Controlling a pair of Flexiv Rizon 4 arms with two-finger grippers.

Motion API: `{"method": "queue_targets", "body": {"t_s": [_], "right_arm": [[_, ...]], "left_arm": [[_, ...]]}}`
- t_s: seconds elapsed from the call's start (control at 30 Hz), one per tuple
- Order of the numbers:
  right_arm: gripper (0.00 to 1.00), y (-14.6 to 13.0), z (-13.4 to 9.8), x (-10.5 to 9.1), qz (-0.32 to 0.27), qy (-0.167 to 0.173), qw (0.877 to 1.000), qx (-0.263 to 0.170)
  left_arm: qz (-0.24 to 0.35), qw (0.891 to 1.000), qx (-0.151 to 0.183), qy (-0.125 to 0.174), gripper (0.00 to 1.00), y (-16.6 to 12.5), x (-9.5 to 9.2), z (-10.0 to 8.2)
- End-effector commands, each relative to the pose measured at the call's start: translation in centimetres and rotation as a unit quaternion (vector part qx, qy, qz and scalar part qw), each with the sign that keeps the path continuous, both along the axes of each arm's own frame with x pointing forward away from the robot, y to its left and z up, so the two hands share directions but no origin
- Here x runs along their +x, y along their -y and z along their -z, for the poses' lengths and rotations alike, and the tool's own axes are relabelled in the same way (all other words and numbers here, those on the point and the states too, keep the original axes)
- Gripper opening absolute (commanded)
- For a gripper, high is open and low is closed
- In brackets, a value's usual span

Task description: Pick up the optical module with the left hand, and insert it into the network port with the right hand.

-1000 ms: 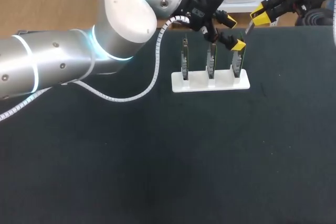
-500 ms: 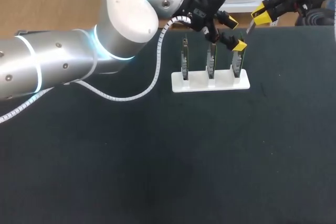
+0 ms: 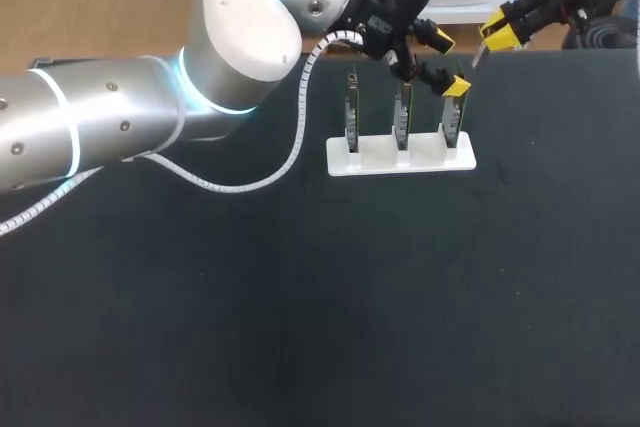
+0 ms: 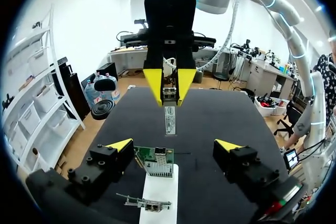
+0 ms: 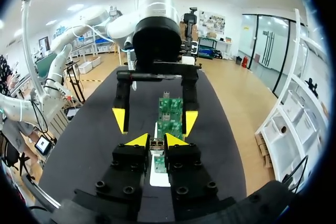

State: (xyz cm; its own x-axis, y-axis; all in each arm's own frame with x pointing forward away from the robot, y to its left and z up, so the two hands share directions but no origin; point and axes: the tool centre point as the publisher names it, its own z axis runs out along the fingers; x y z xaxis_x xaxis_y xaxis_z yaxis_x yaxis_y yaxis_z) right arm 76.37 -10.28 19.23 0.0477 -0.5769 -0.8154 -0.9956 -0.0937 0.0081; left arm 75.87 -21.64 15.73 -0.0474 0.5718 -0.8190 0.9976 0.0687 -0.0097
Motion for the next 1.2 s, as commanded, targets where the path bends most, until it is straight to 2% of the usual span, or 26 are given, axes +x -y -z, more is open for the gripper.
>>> {"method": "queue_targets", "body": {"t_s": [0.03, 0.93, 1.07, 1.13, 1.2], "right_arm": [[0.0, -0.63, -0.44, 0.02, 0.001, 0.0, 1.0, -0.011], [0.0, -0.99, -0.22, -0.71, -0.002, -0.003, 0.998, -0.062], [0.0, -1.07, 0.0, -0.76, -0.001, -0.001, 0.997, -0.079], [0.0, -1.3, -0.04, -0.78, -0.007, 0.005, 0.995, -0.103], [0.0, -1.38, -0.09, -0.78, -0.005, 0.006, 0.995, -0.101]], "left_arm": [[0.001, 1.0, 0.0, 0.001, 1.0, 0.06, 0.14, 0.12], [0.001, 1.0, 0.0, 0.001, 1.0, 0.06, 0.14, 0.12], [0.001, 1.0, 0.0, 0.001, 1.0, 0.06, 0.14, 0.12], [0.001, 1.0, 0.0, 0.001, 1.0, 0.06, 0.14, 0.12], [0.001, 1.0, 0.0, 0.001, 1.0, 0.06, 0.14, 0.12]]}}
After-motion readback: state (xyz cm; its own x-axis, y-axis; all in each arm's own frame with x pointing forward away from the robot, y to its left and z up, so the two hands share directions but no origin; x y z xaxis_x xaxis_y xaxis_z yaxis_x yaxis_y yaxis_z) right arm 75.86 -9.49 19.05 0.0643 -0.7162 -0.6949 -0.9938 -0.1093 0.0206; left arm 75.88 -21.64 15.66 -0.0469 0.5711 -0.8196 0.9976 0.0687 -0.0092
